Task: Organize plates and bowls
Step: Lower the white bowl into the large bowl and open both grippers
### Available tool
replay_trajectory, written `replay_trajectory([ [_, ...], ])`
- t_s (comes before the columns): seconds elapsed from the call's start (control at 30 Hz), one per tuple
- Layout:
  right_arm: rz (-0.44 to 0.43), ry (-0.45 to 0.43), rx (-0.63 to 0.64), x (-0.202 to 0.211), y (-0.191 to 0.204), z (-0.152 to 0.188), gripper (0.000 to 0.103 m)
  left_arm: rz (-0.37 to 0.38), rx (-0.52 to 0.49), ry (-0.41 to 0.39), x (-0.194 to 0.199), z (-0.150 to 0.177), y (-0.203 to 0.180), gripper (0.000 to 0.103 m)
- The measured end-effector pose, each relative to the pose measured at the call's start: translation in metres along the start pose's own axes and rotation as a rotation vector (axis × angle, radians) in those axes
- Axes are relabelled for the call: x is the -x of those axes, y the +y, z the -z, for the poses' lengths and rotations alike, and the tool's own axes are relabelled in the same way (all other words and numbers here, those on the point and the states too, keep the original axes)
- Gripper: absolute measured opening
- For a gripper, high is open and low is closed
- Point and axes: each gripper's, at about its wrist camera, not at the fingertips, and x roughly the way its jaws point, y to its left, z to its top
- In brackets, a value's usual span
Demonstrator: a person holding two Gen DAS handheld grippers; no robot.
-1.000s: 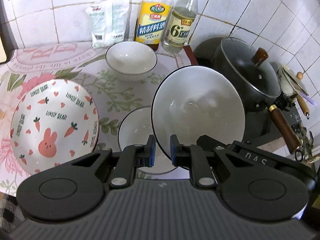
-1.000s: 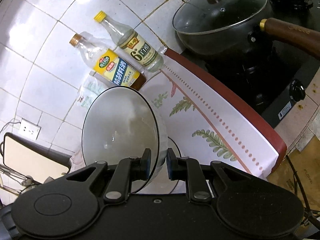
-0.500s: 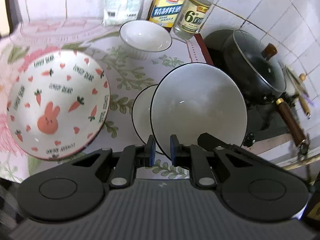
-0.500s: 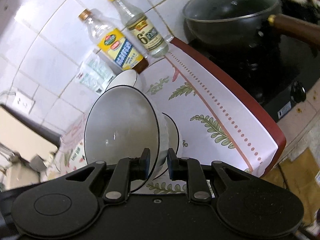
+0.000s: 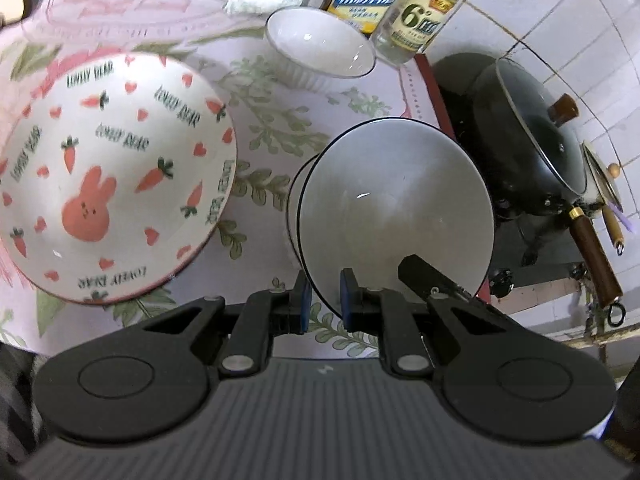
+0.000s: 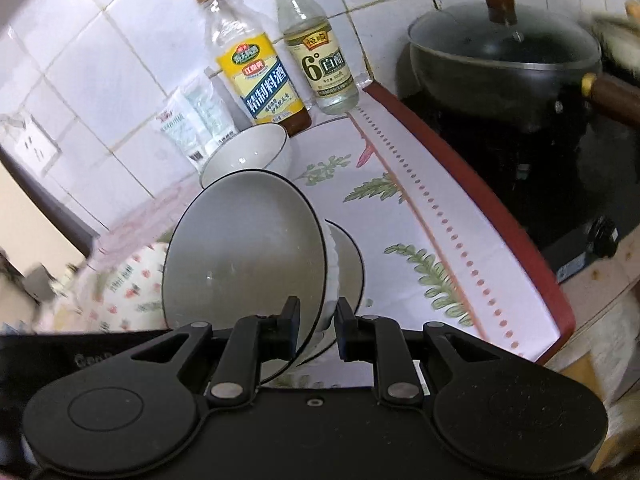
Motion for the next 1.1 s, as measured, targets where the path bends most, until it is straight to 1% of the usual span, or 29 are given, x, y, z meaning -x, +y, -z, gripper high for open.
replay_trajectory([
  [0.07, 0.010, -0.021, 0.024, 0.000, 0.001, 0.001, 0.022, 0.001, 0.006, 0.002, -0.002, -0.001, 0.002, 0.013],
  [0.23, 0.046, -0.039, 0.120, -0.005, 0.011, 0.001, 0.024, -0.012, 0.012, 0.011, -0.005, -0.003, 0.003, 0.013],
  [0.4, 0.058, -0.063, 0.162, -0.006, 0.015, 0.002, 0.026, -0.009, 0.037, 0.033, -0.008, -0.008, 0.006, 0.014],
  [0.53, 0.086, -0.113, 0.243, -0.003, 0.021, 0.004, 0.027, -0.008, 0.053, 0.037, -0.009, -0.010, 0.007, 0.014],
  [0.57, 0.074, -0.121, 0.247, -0.002, 0.020, 0.004, 0.028, -0.003, 0.062, 0.039, -0.009, -0.010, 0.008, 0.015],
  [0.67, 0.061, -0.110, 0.231, -0.003, 0.017, 0.002, 0.028, 0.010, 0.089, 0.049, -0.010, -0.012, 0.011, 0.016],
  [0.73, 0.054, -0.122, 0.233, -0.003, 0.016, 0.003, 0.028, 0.010, 0.090, 0.055, -0.010, -0.012, 0.010, 0.017],
  [0.83, 0.046, -0.136, 0.255, -0.004, 0.016, 0.005, 0.027, -0.008, 0.064, 0.053, -0.010, -0.011, 0.006, 0.017],
  [1.1, 0.011, -0.177, 0.295, -0.009, 0.011, 0.004, 0.027, 0.003, 0.097, 0.072, -0.013, -0.015, 0.009, 0.019],
])
